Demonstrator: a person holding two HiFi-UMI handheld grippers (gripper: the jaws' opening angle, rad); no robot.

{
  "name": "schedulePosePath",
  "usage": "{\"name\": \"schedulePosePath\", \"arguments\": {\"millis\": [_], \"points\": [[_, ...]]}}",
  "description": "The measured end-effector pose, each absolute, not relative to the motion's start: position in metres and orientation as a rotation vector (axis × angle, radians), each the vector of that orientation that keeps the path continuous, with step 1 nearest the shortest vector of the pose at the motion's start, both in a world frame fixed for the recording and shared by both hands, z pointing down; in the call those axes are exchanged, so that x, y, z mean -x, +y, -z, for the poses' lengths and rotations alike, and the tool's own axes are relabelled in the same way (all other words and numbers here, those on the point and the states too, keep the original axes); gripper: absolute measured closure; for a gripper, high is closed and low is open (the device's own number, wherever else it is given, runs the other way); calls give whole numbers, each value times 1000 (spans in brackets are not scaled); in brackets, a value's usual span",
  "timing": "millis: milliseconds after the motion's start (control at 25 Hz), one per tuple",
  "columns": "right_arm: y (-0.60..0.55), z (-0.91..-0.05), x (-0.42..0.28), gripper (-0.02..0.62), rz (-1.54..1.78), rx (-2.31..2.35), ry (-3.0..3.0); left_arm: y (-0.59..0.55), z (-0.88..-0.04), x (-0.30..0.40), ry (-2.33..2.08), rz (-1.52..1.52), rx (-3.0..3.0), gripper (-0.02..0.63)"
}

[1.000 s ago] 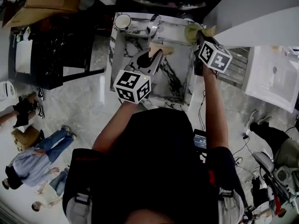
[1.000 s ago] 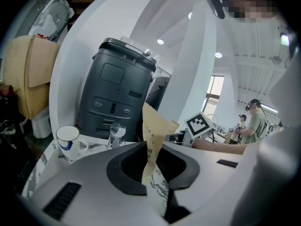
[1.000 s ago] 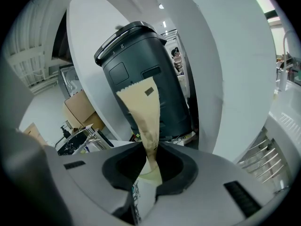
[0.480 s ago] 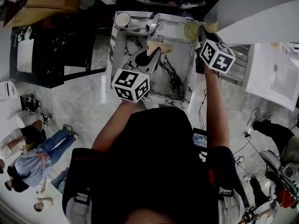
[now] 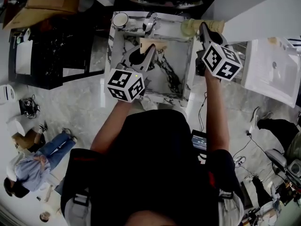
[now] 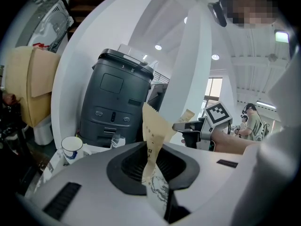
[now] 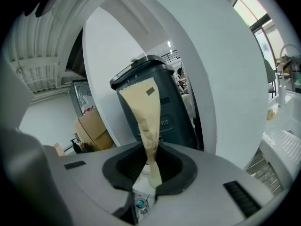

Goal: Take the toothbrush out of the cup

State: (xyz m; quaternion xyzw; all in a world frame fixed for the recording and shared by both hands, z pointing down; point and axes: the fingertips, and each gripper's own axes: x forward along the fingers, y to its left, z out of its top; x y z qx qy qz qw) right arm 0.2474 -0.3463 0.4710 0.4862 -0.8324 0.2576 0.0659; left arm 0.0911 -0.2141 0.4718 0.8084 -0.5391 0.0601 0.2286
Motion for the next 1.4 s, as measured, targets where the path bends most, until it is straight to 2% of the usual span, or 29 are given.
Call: {"name": "schedulePosePath", "arguments": {"millis": [440,1400], "points": [[-305,-445,-234,518,-752,-1424,-2568,-203,-448,-89,-1478,-172,-2288,549],[-191,-384,-158,518,-631,-1446,-2595,-130,-378,-22,-1456,10,-2414,549]]}}
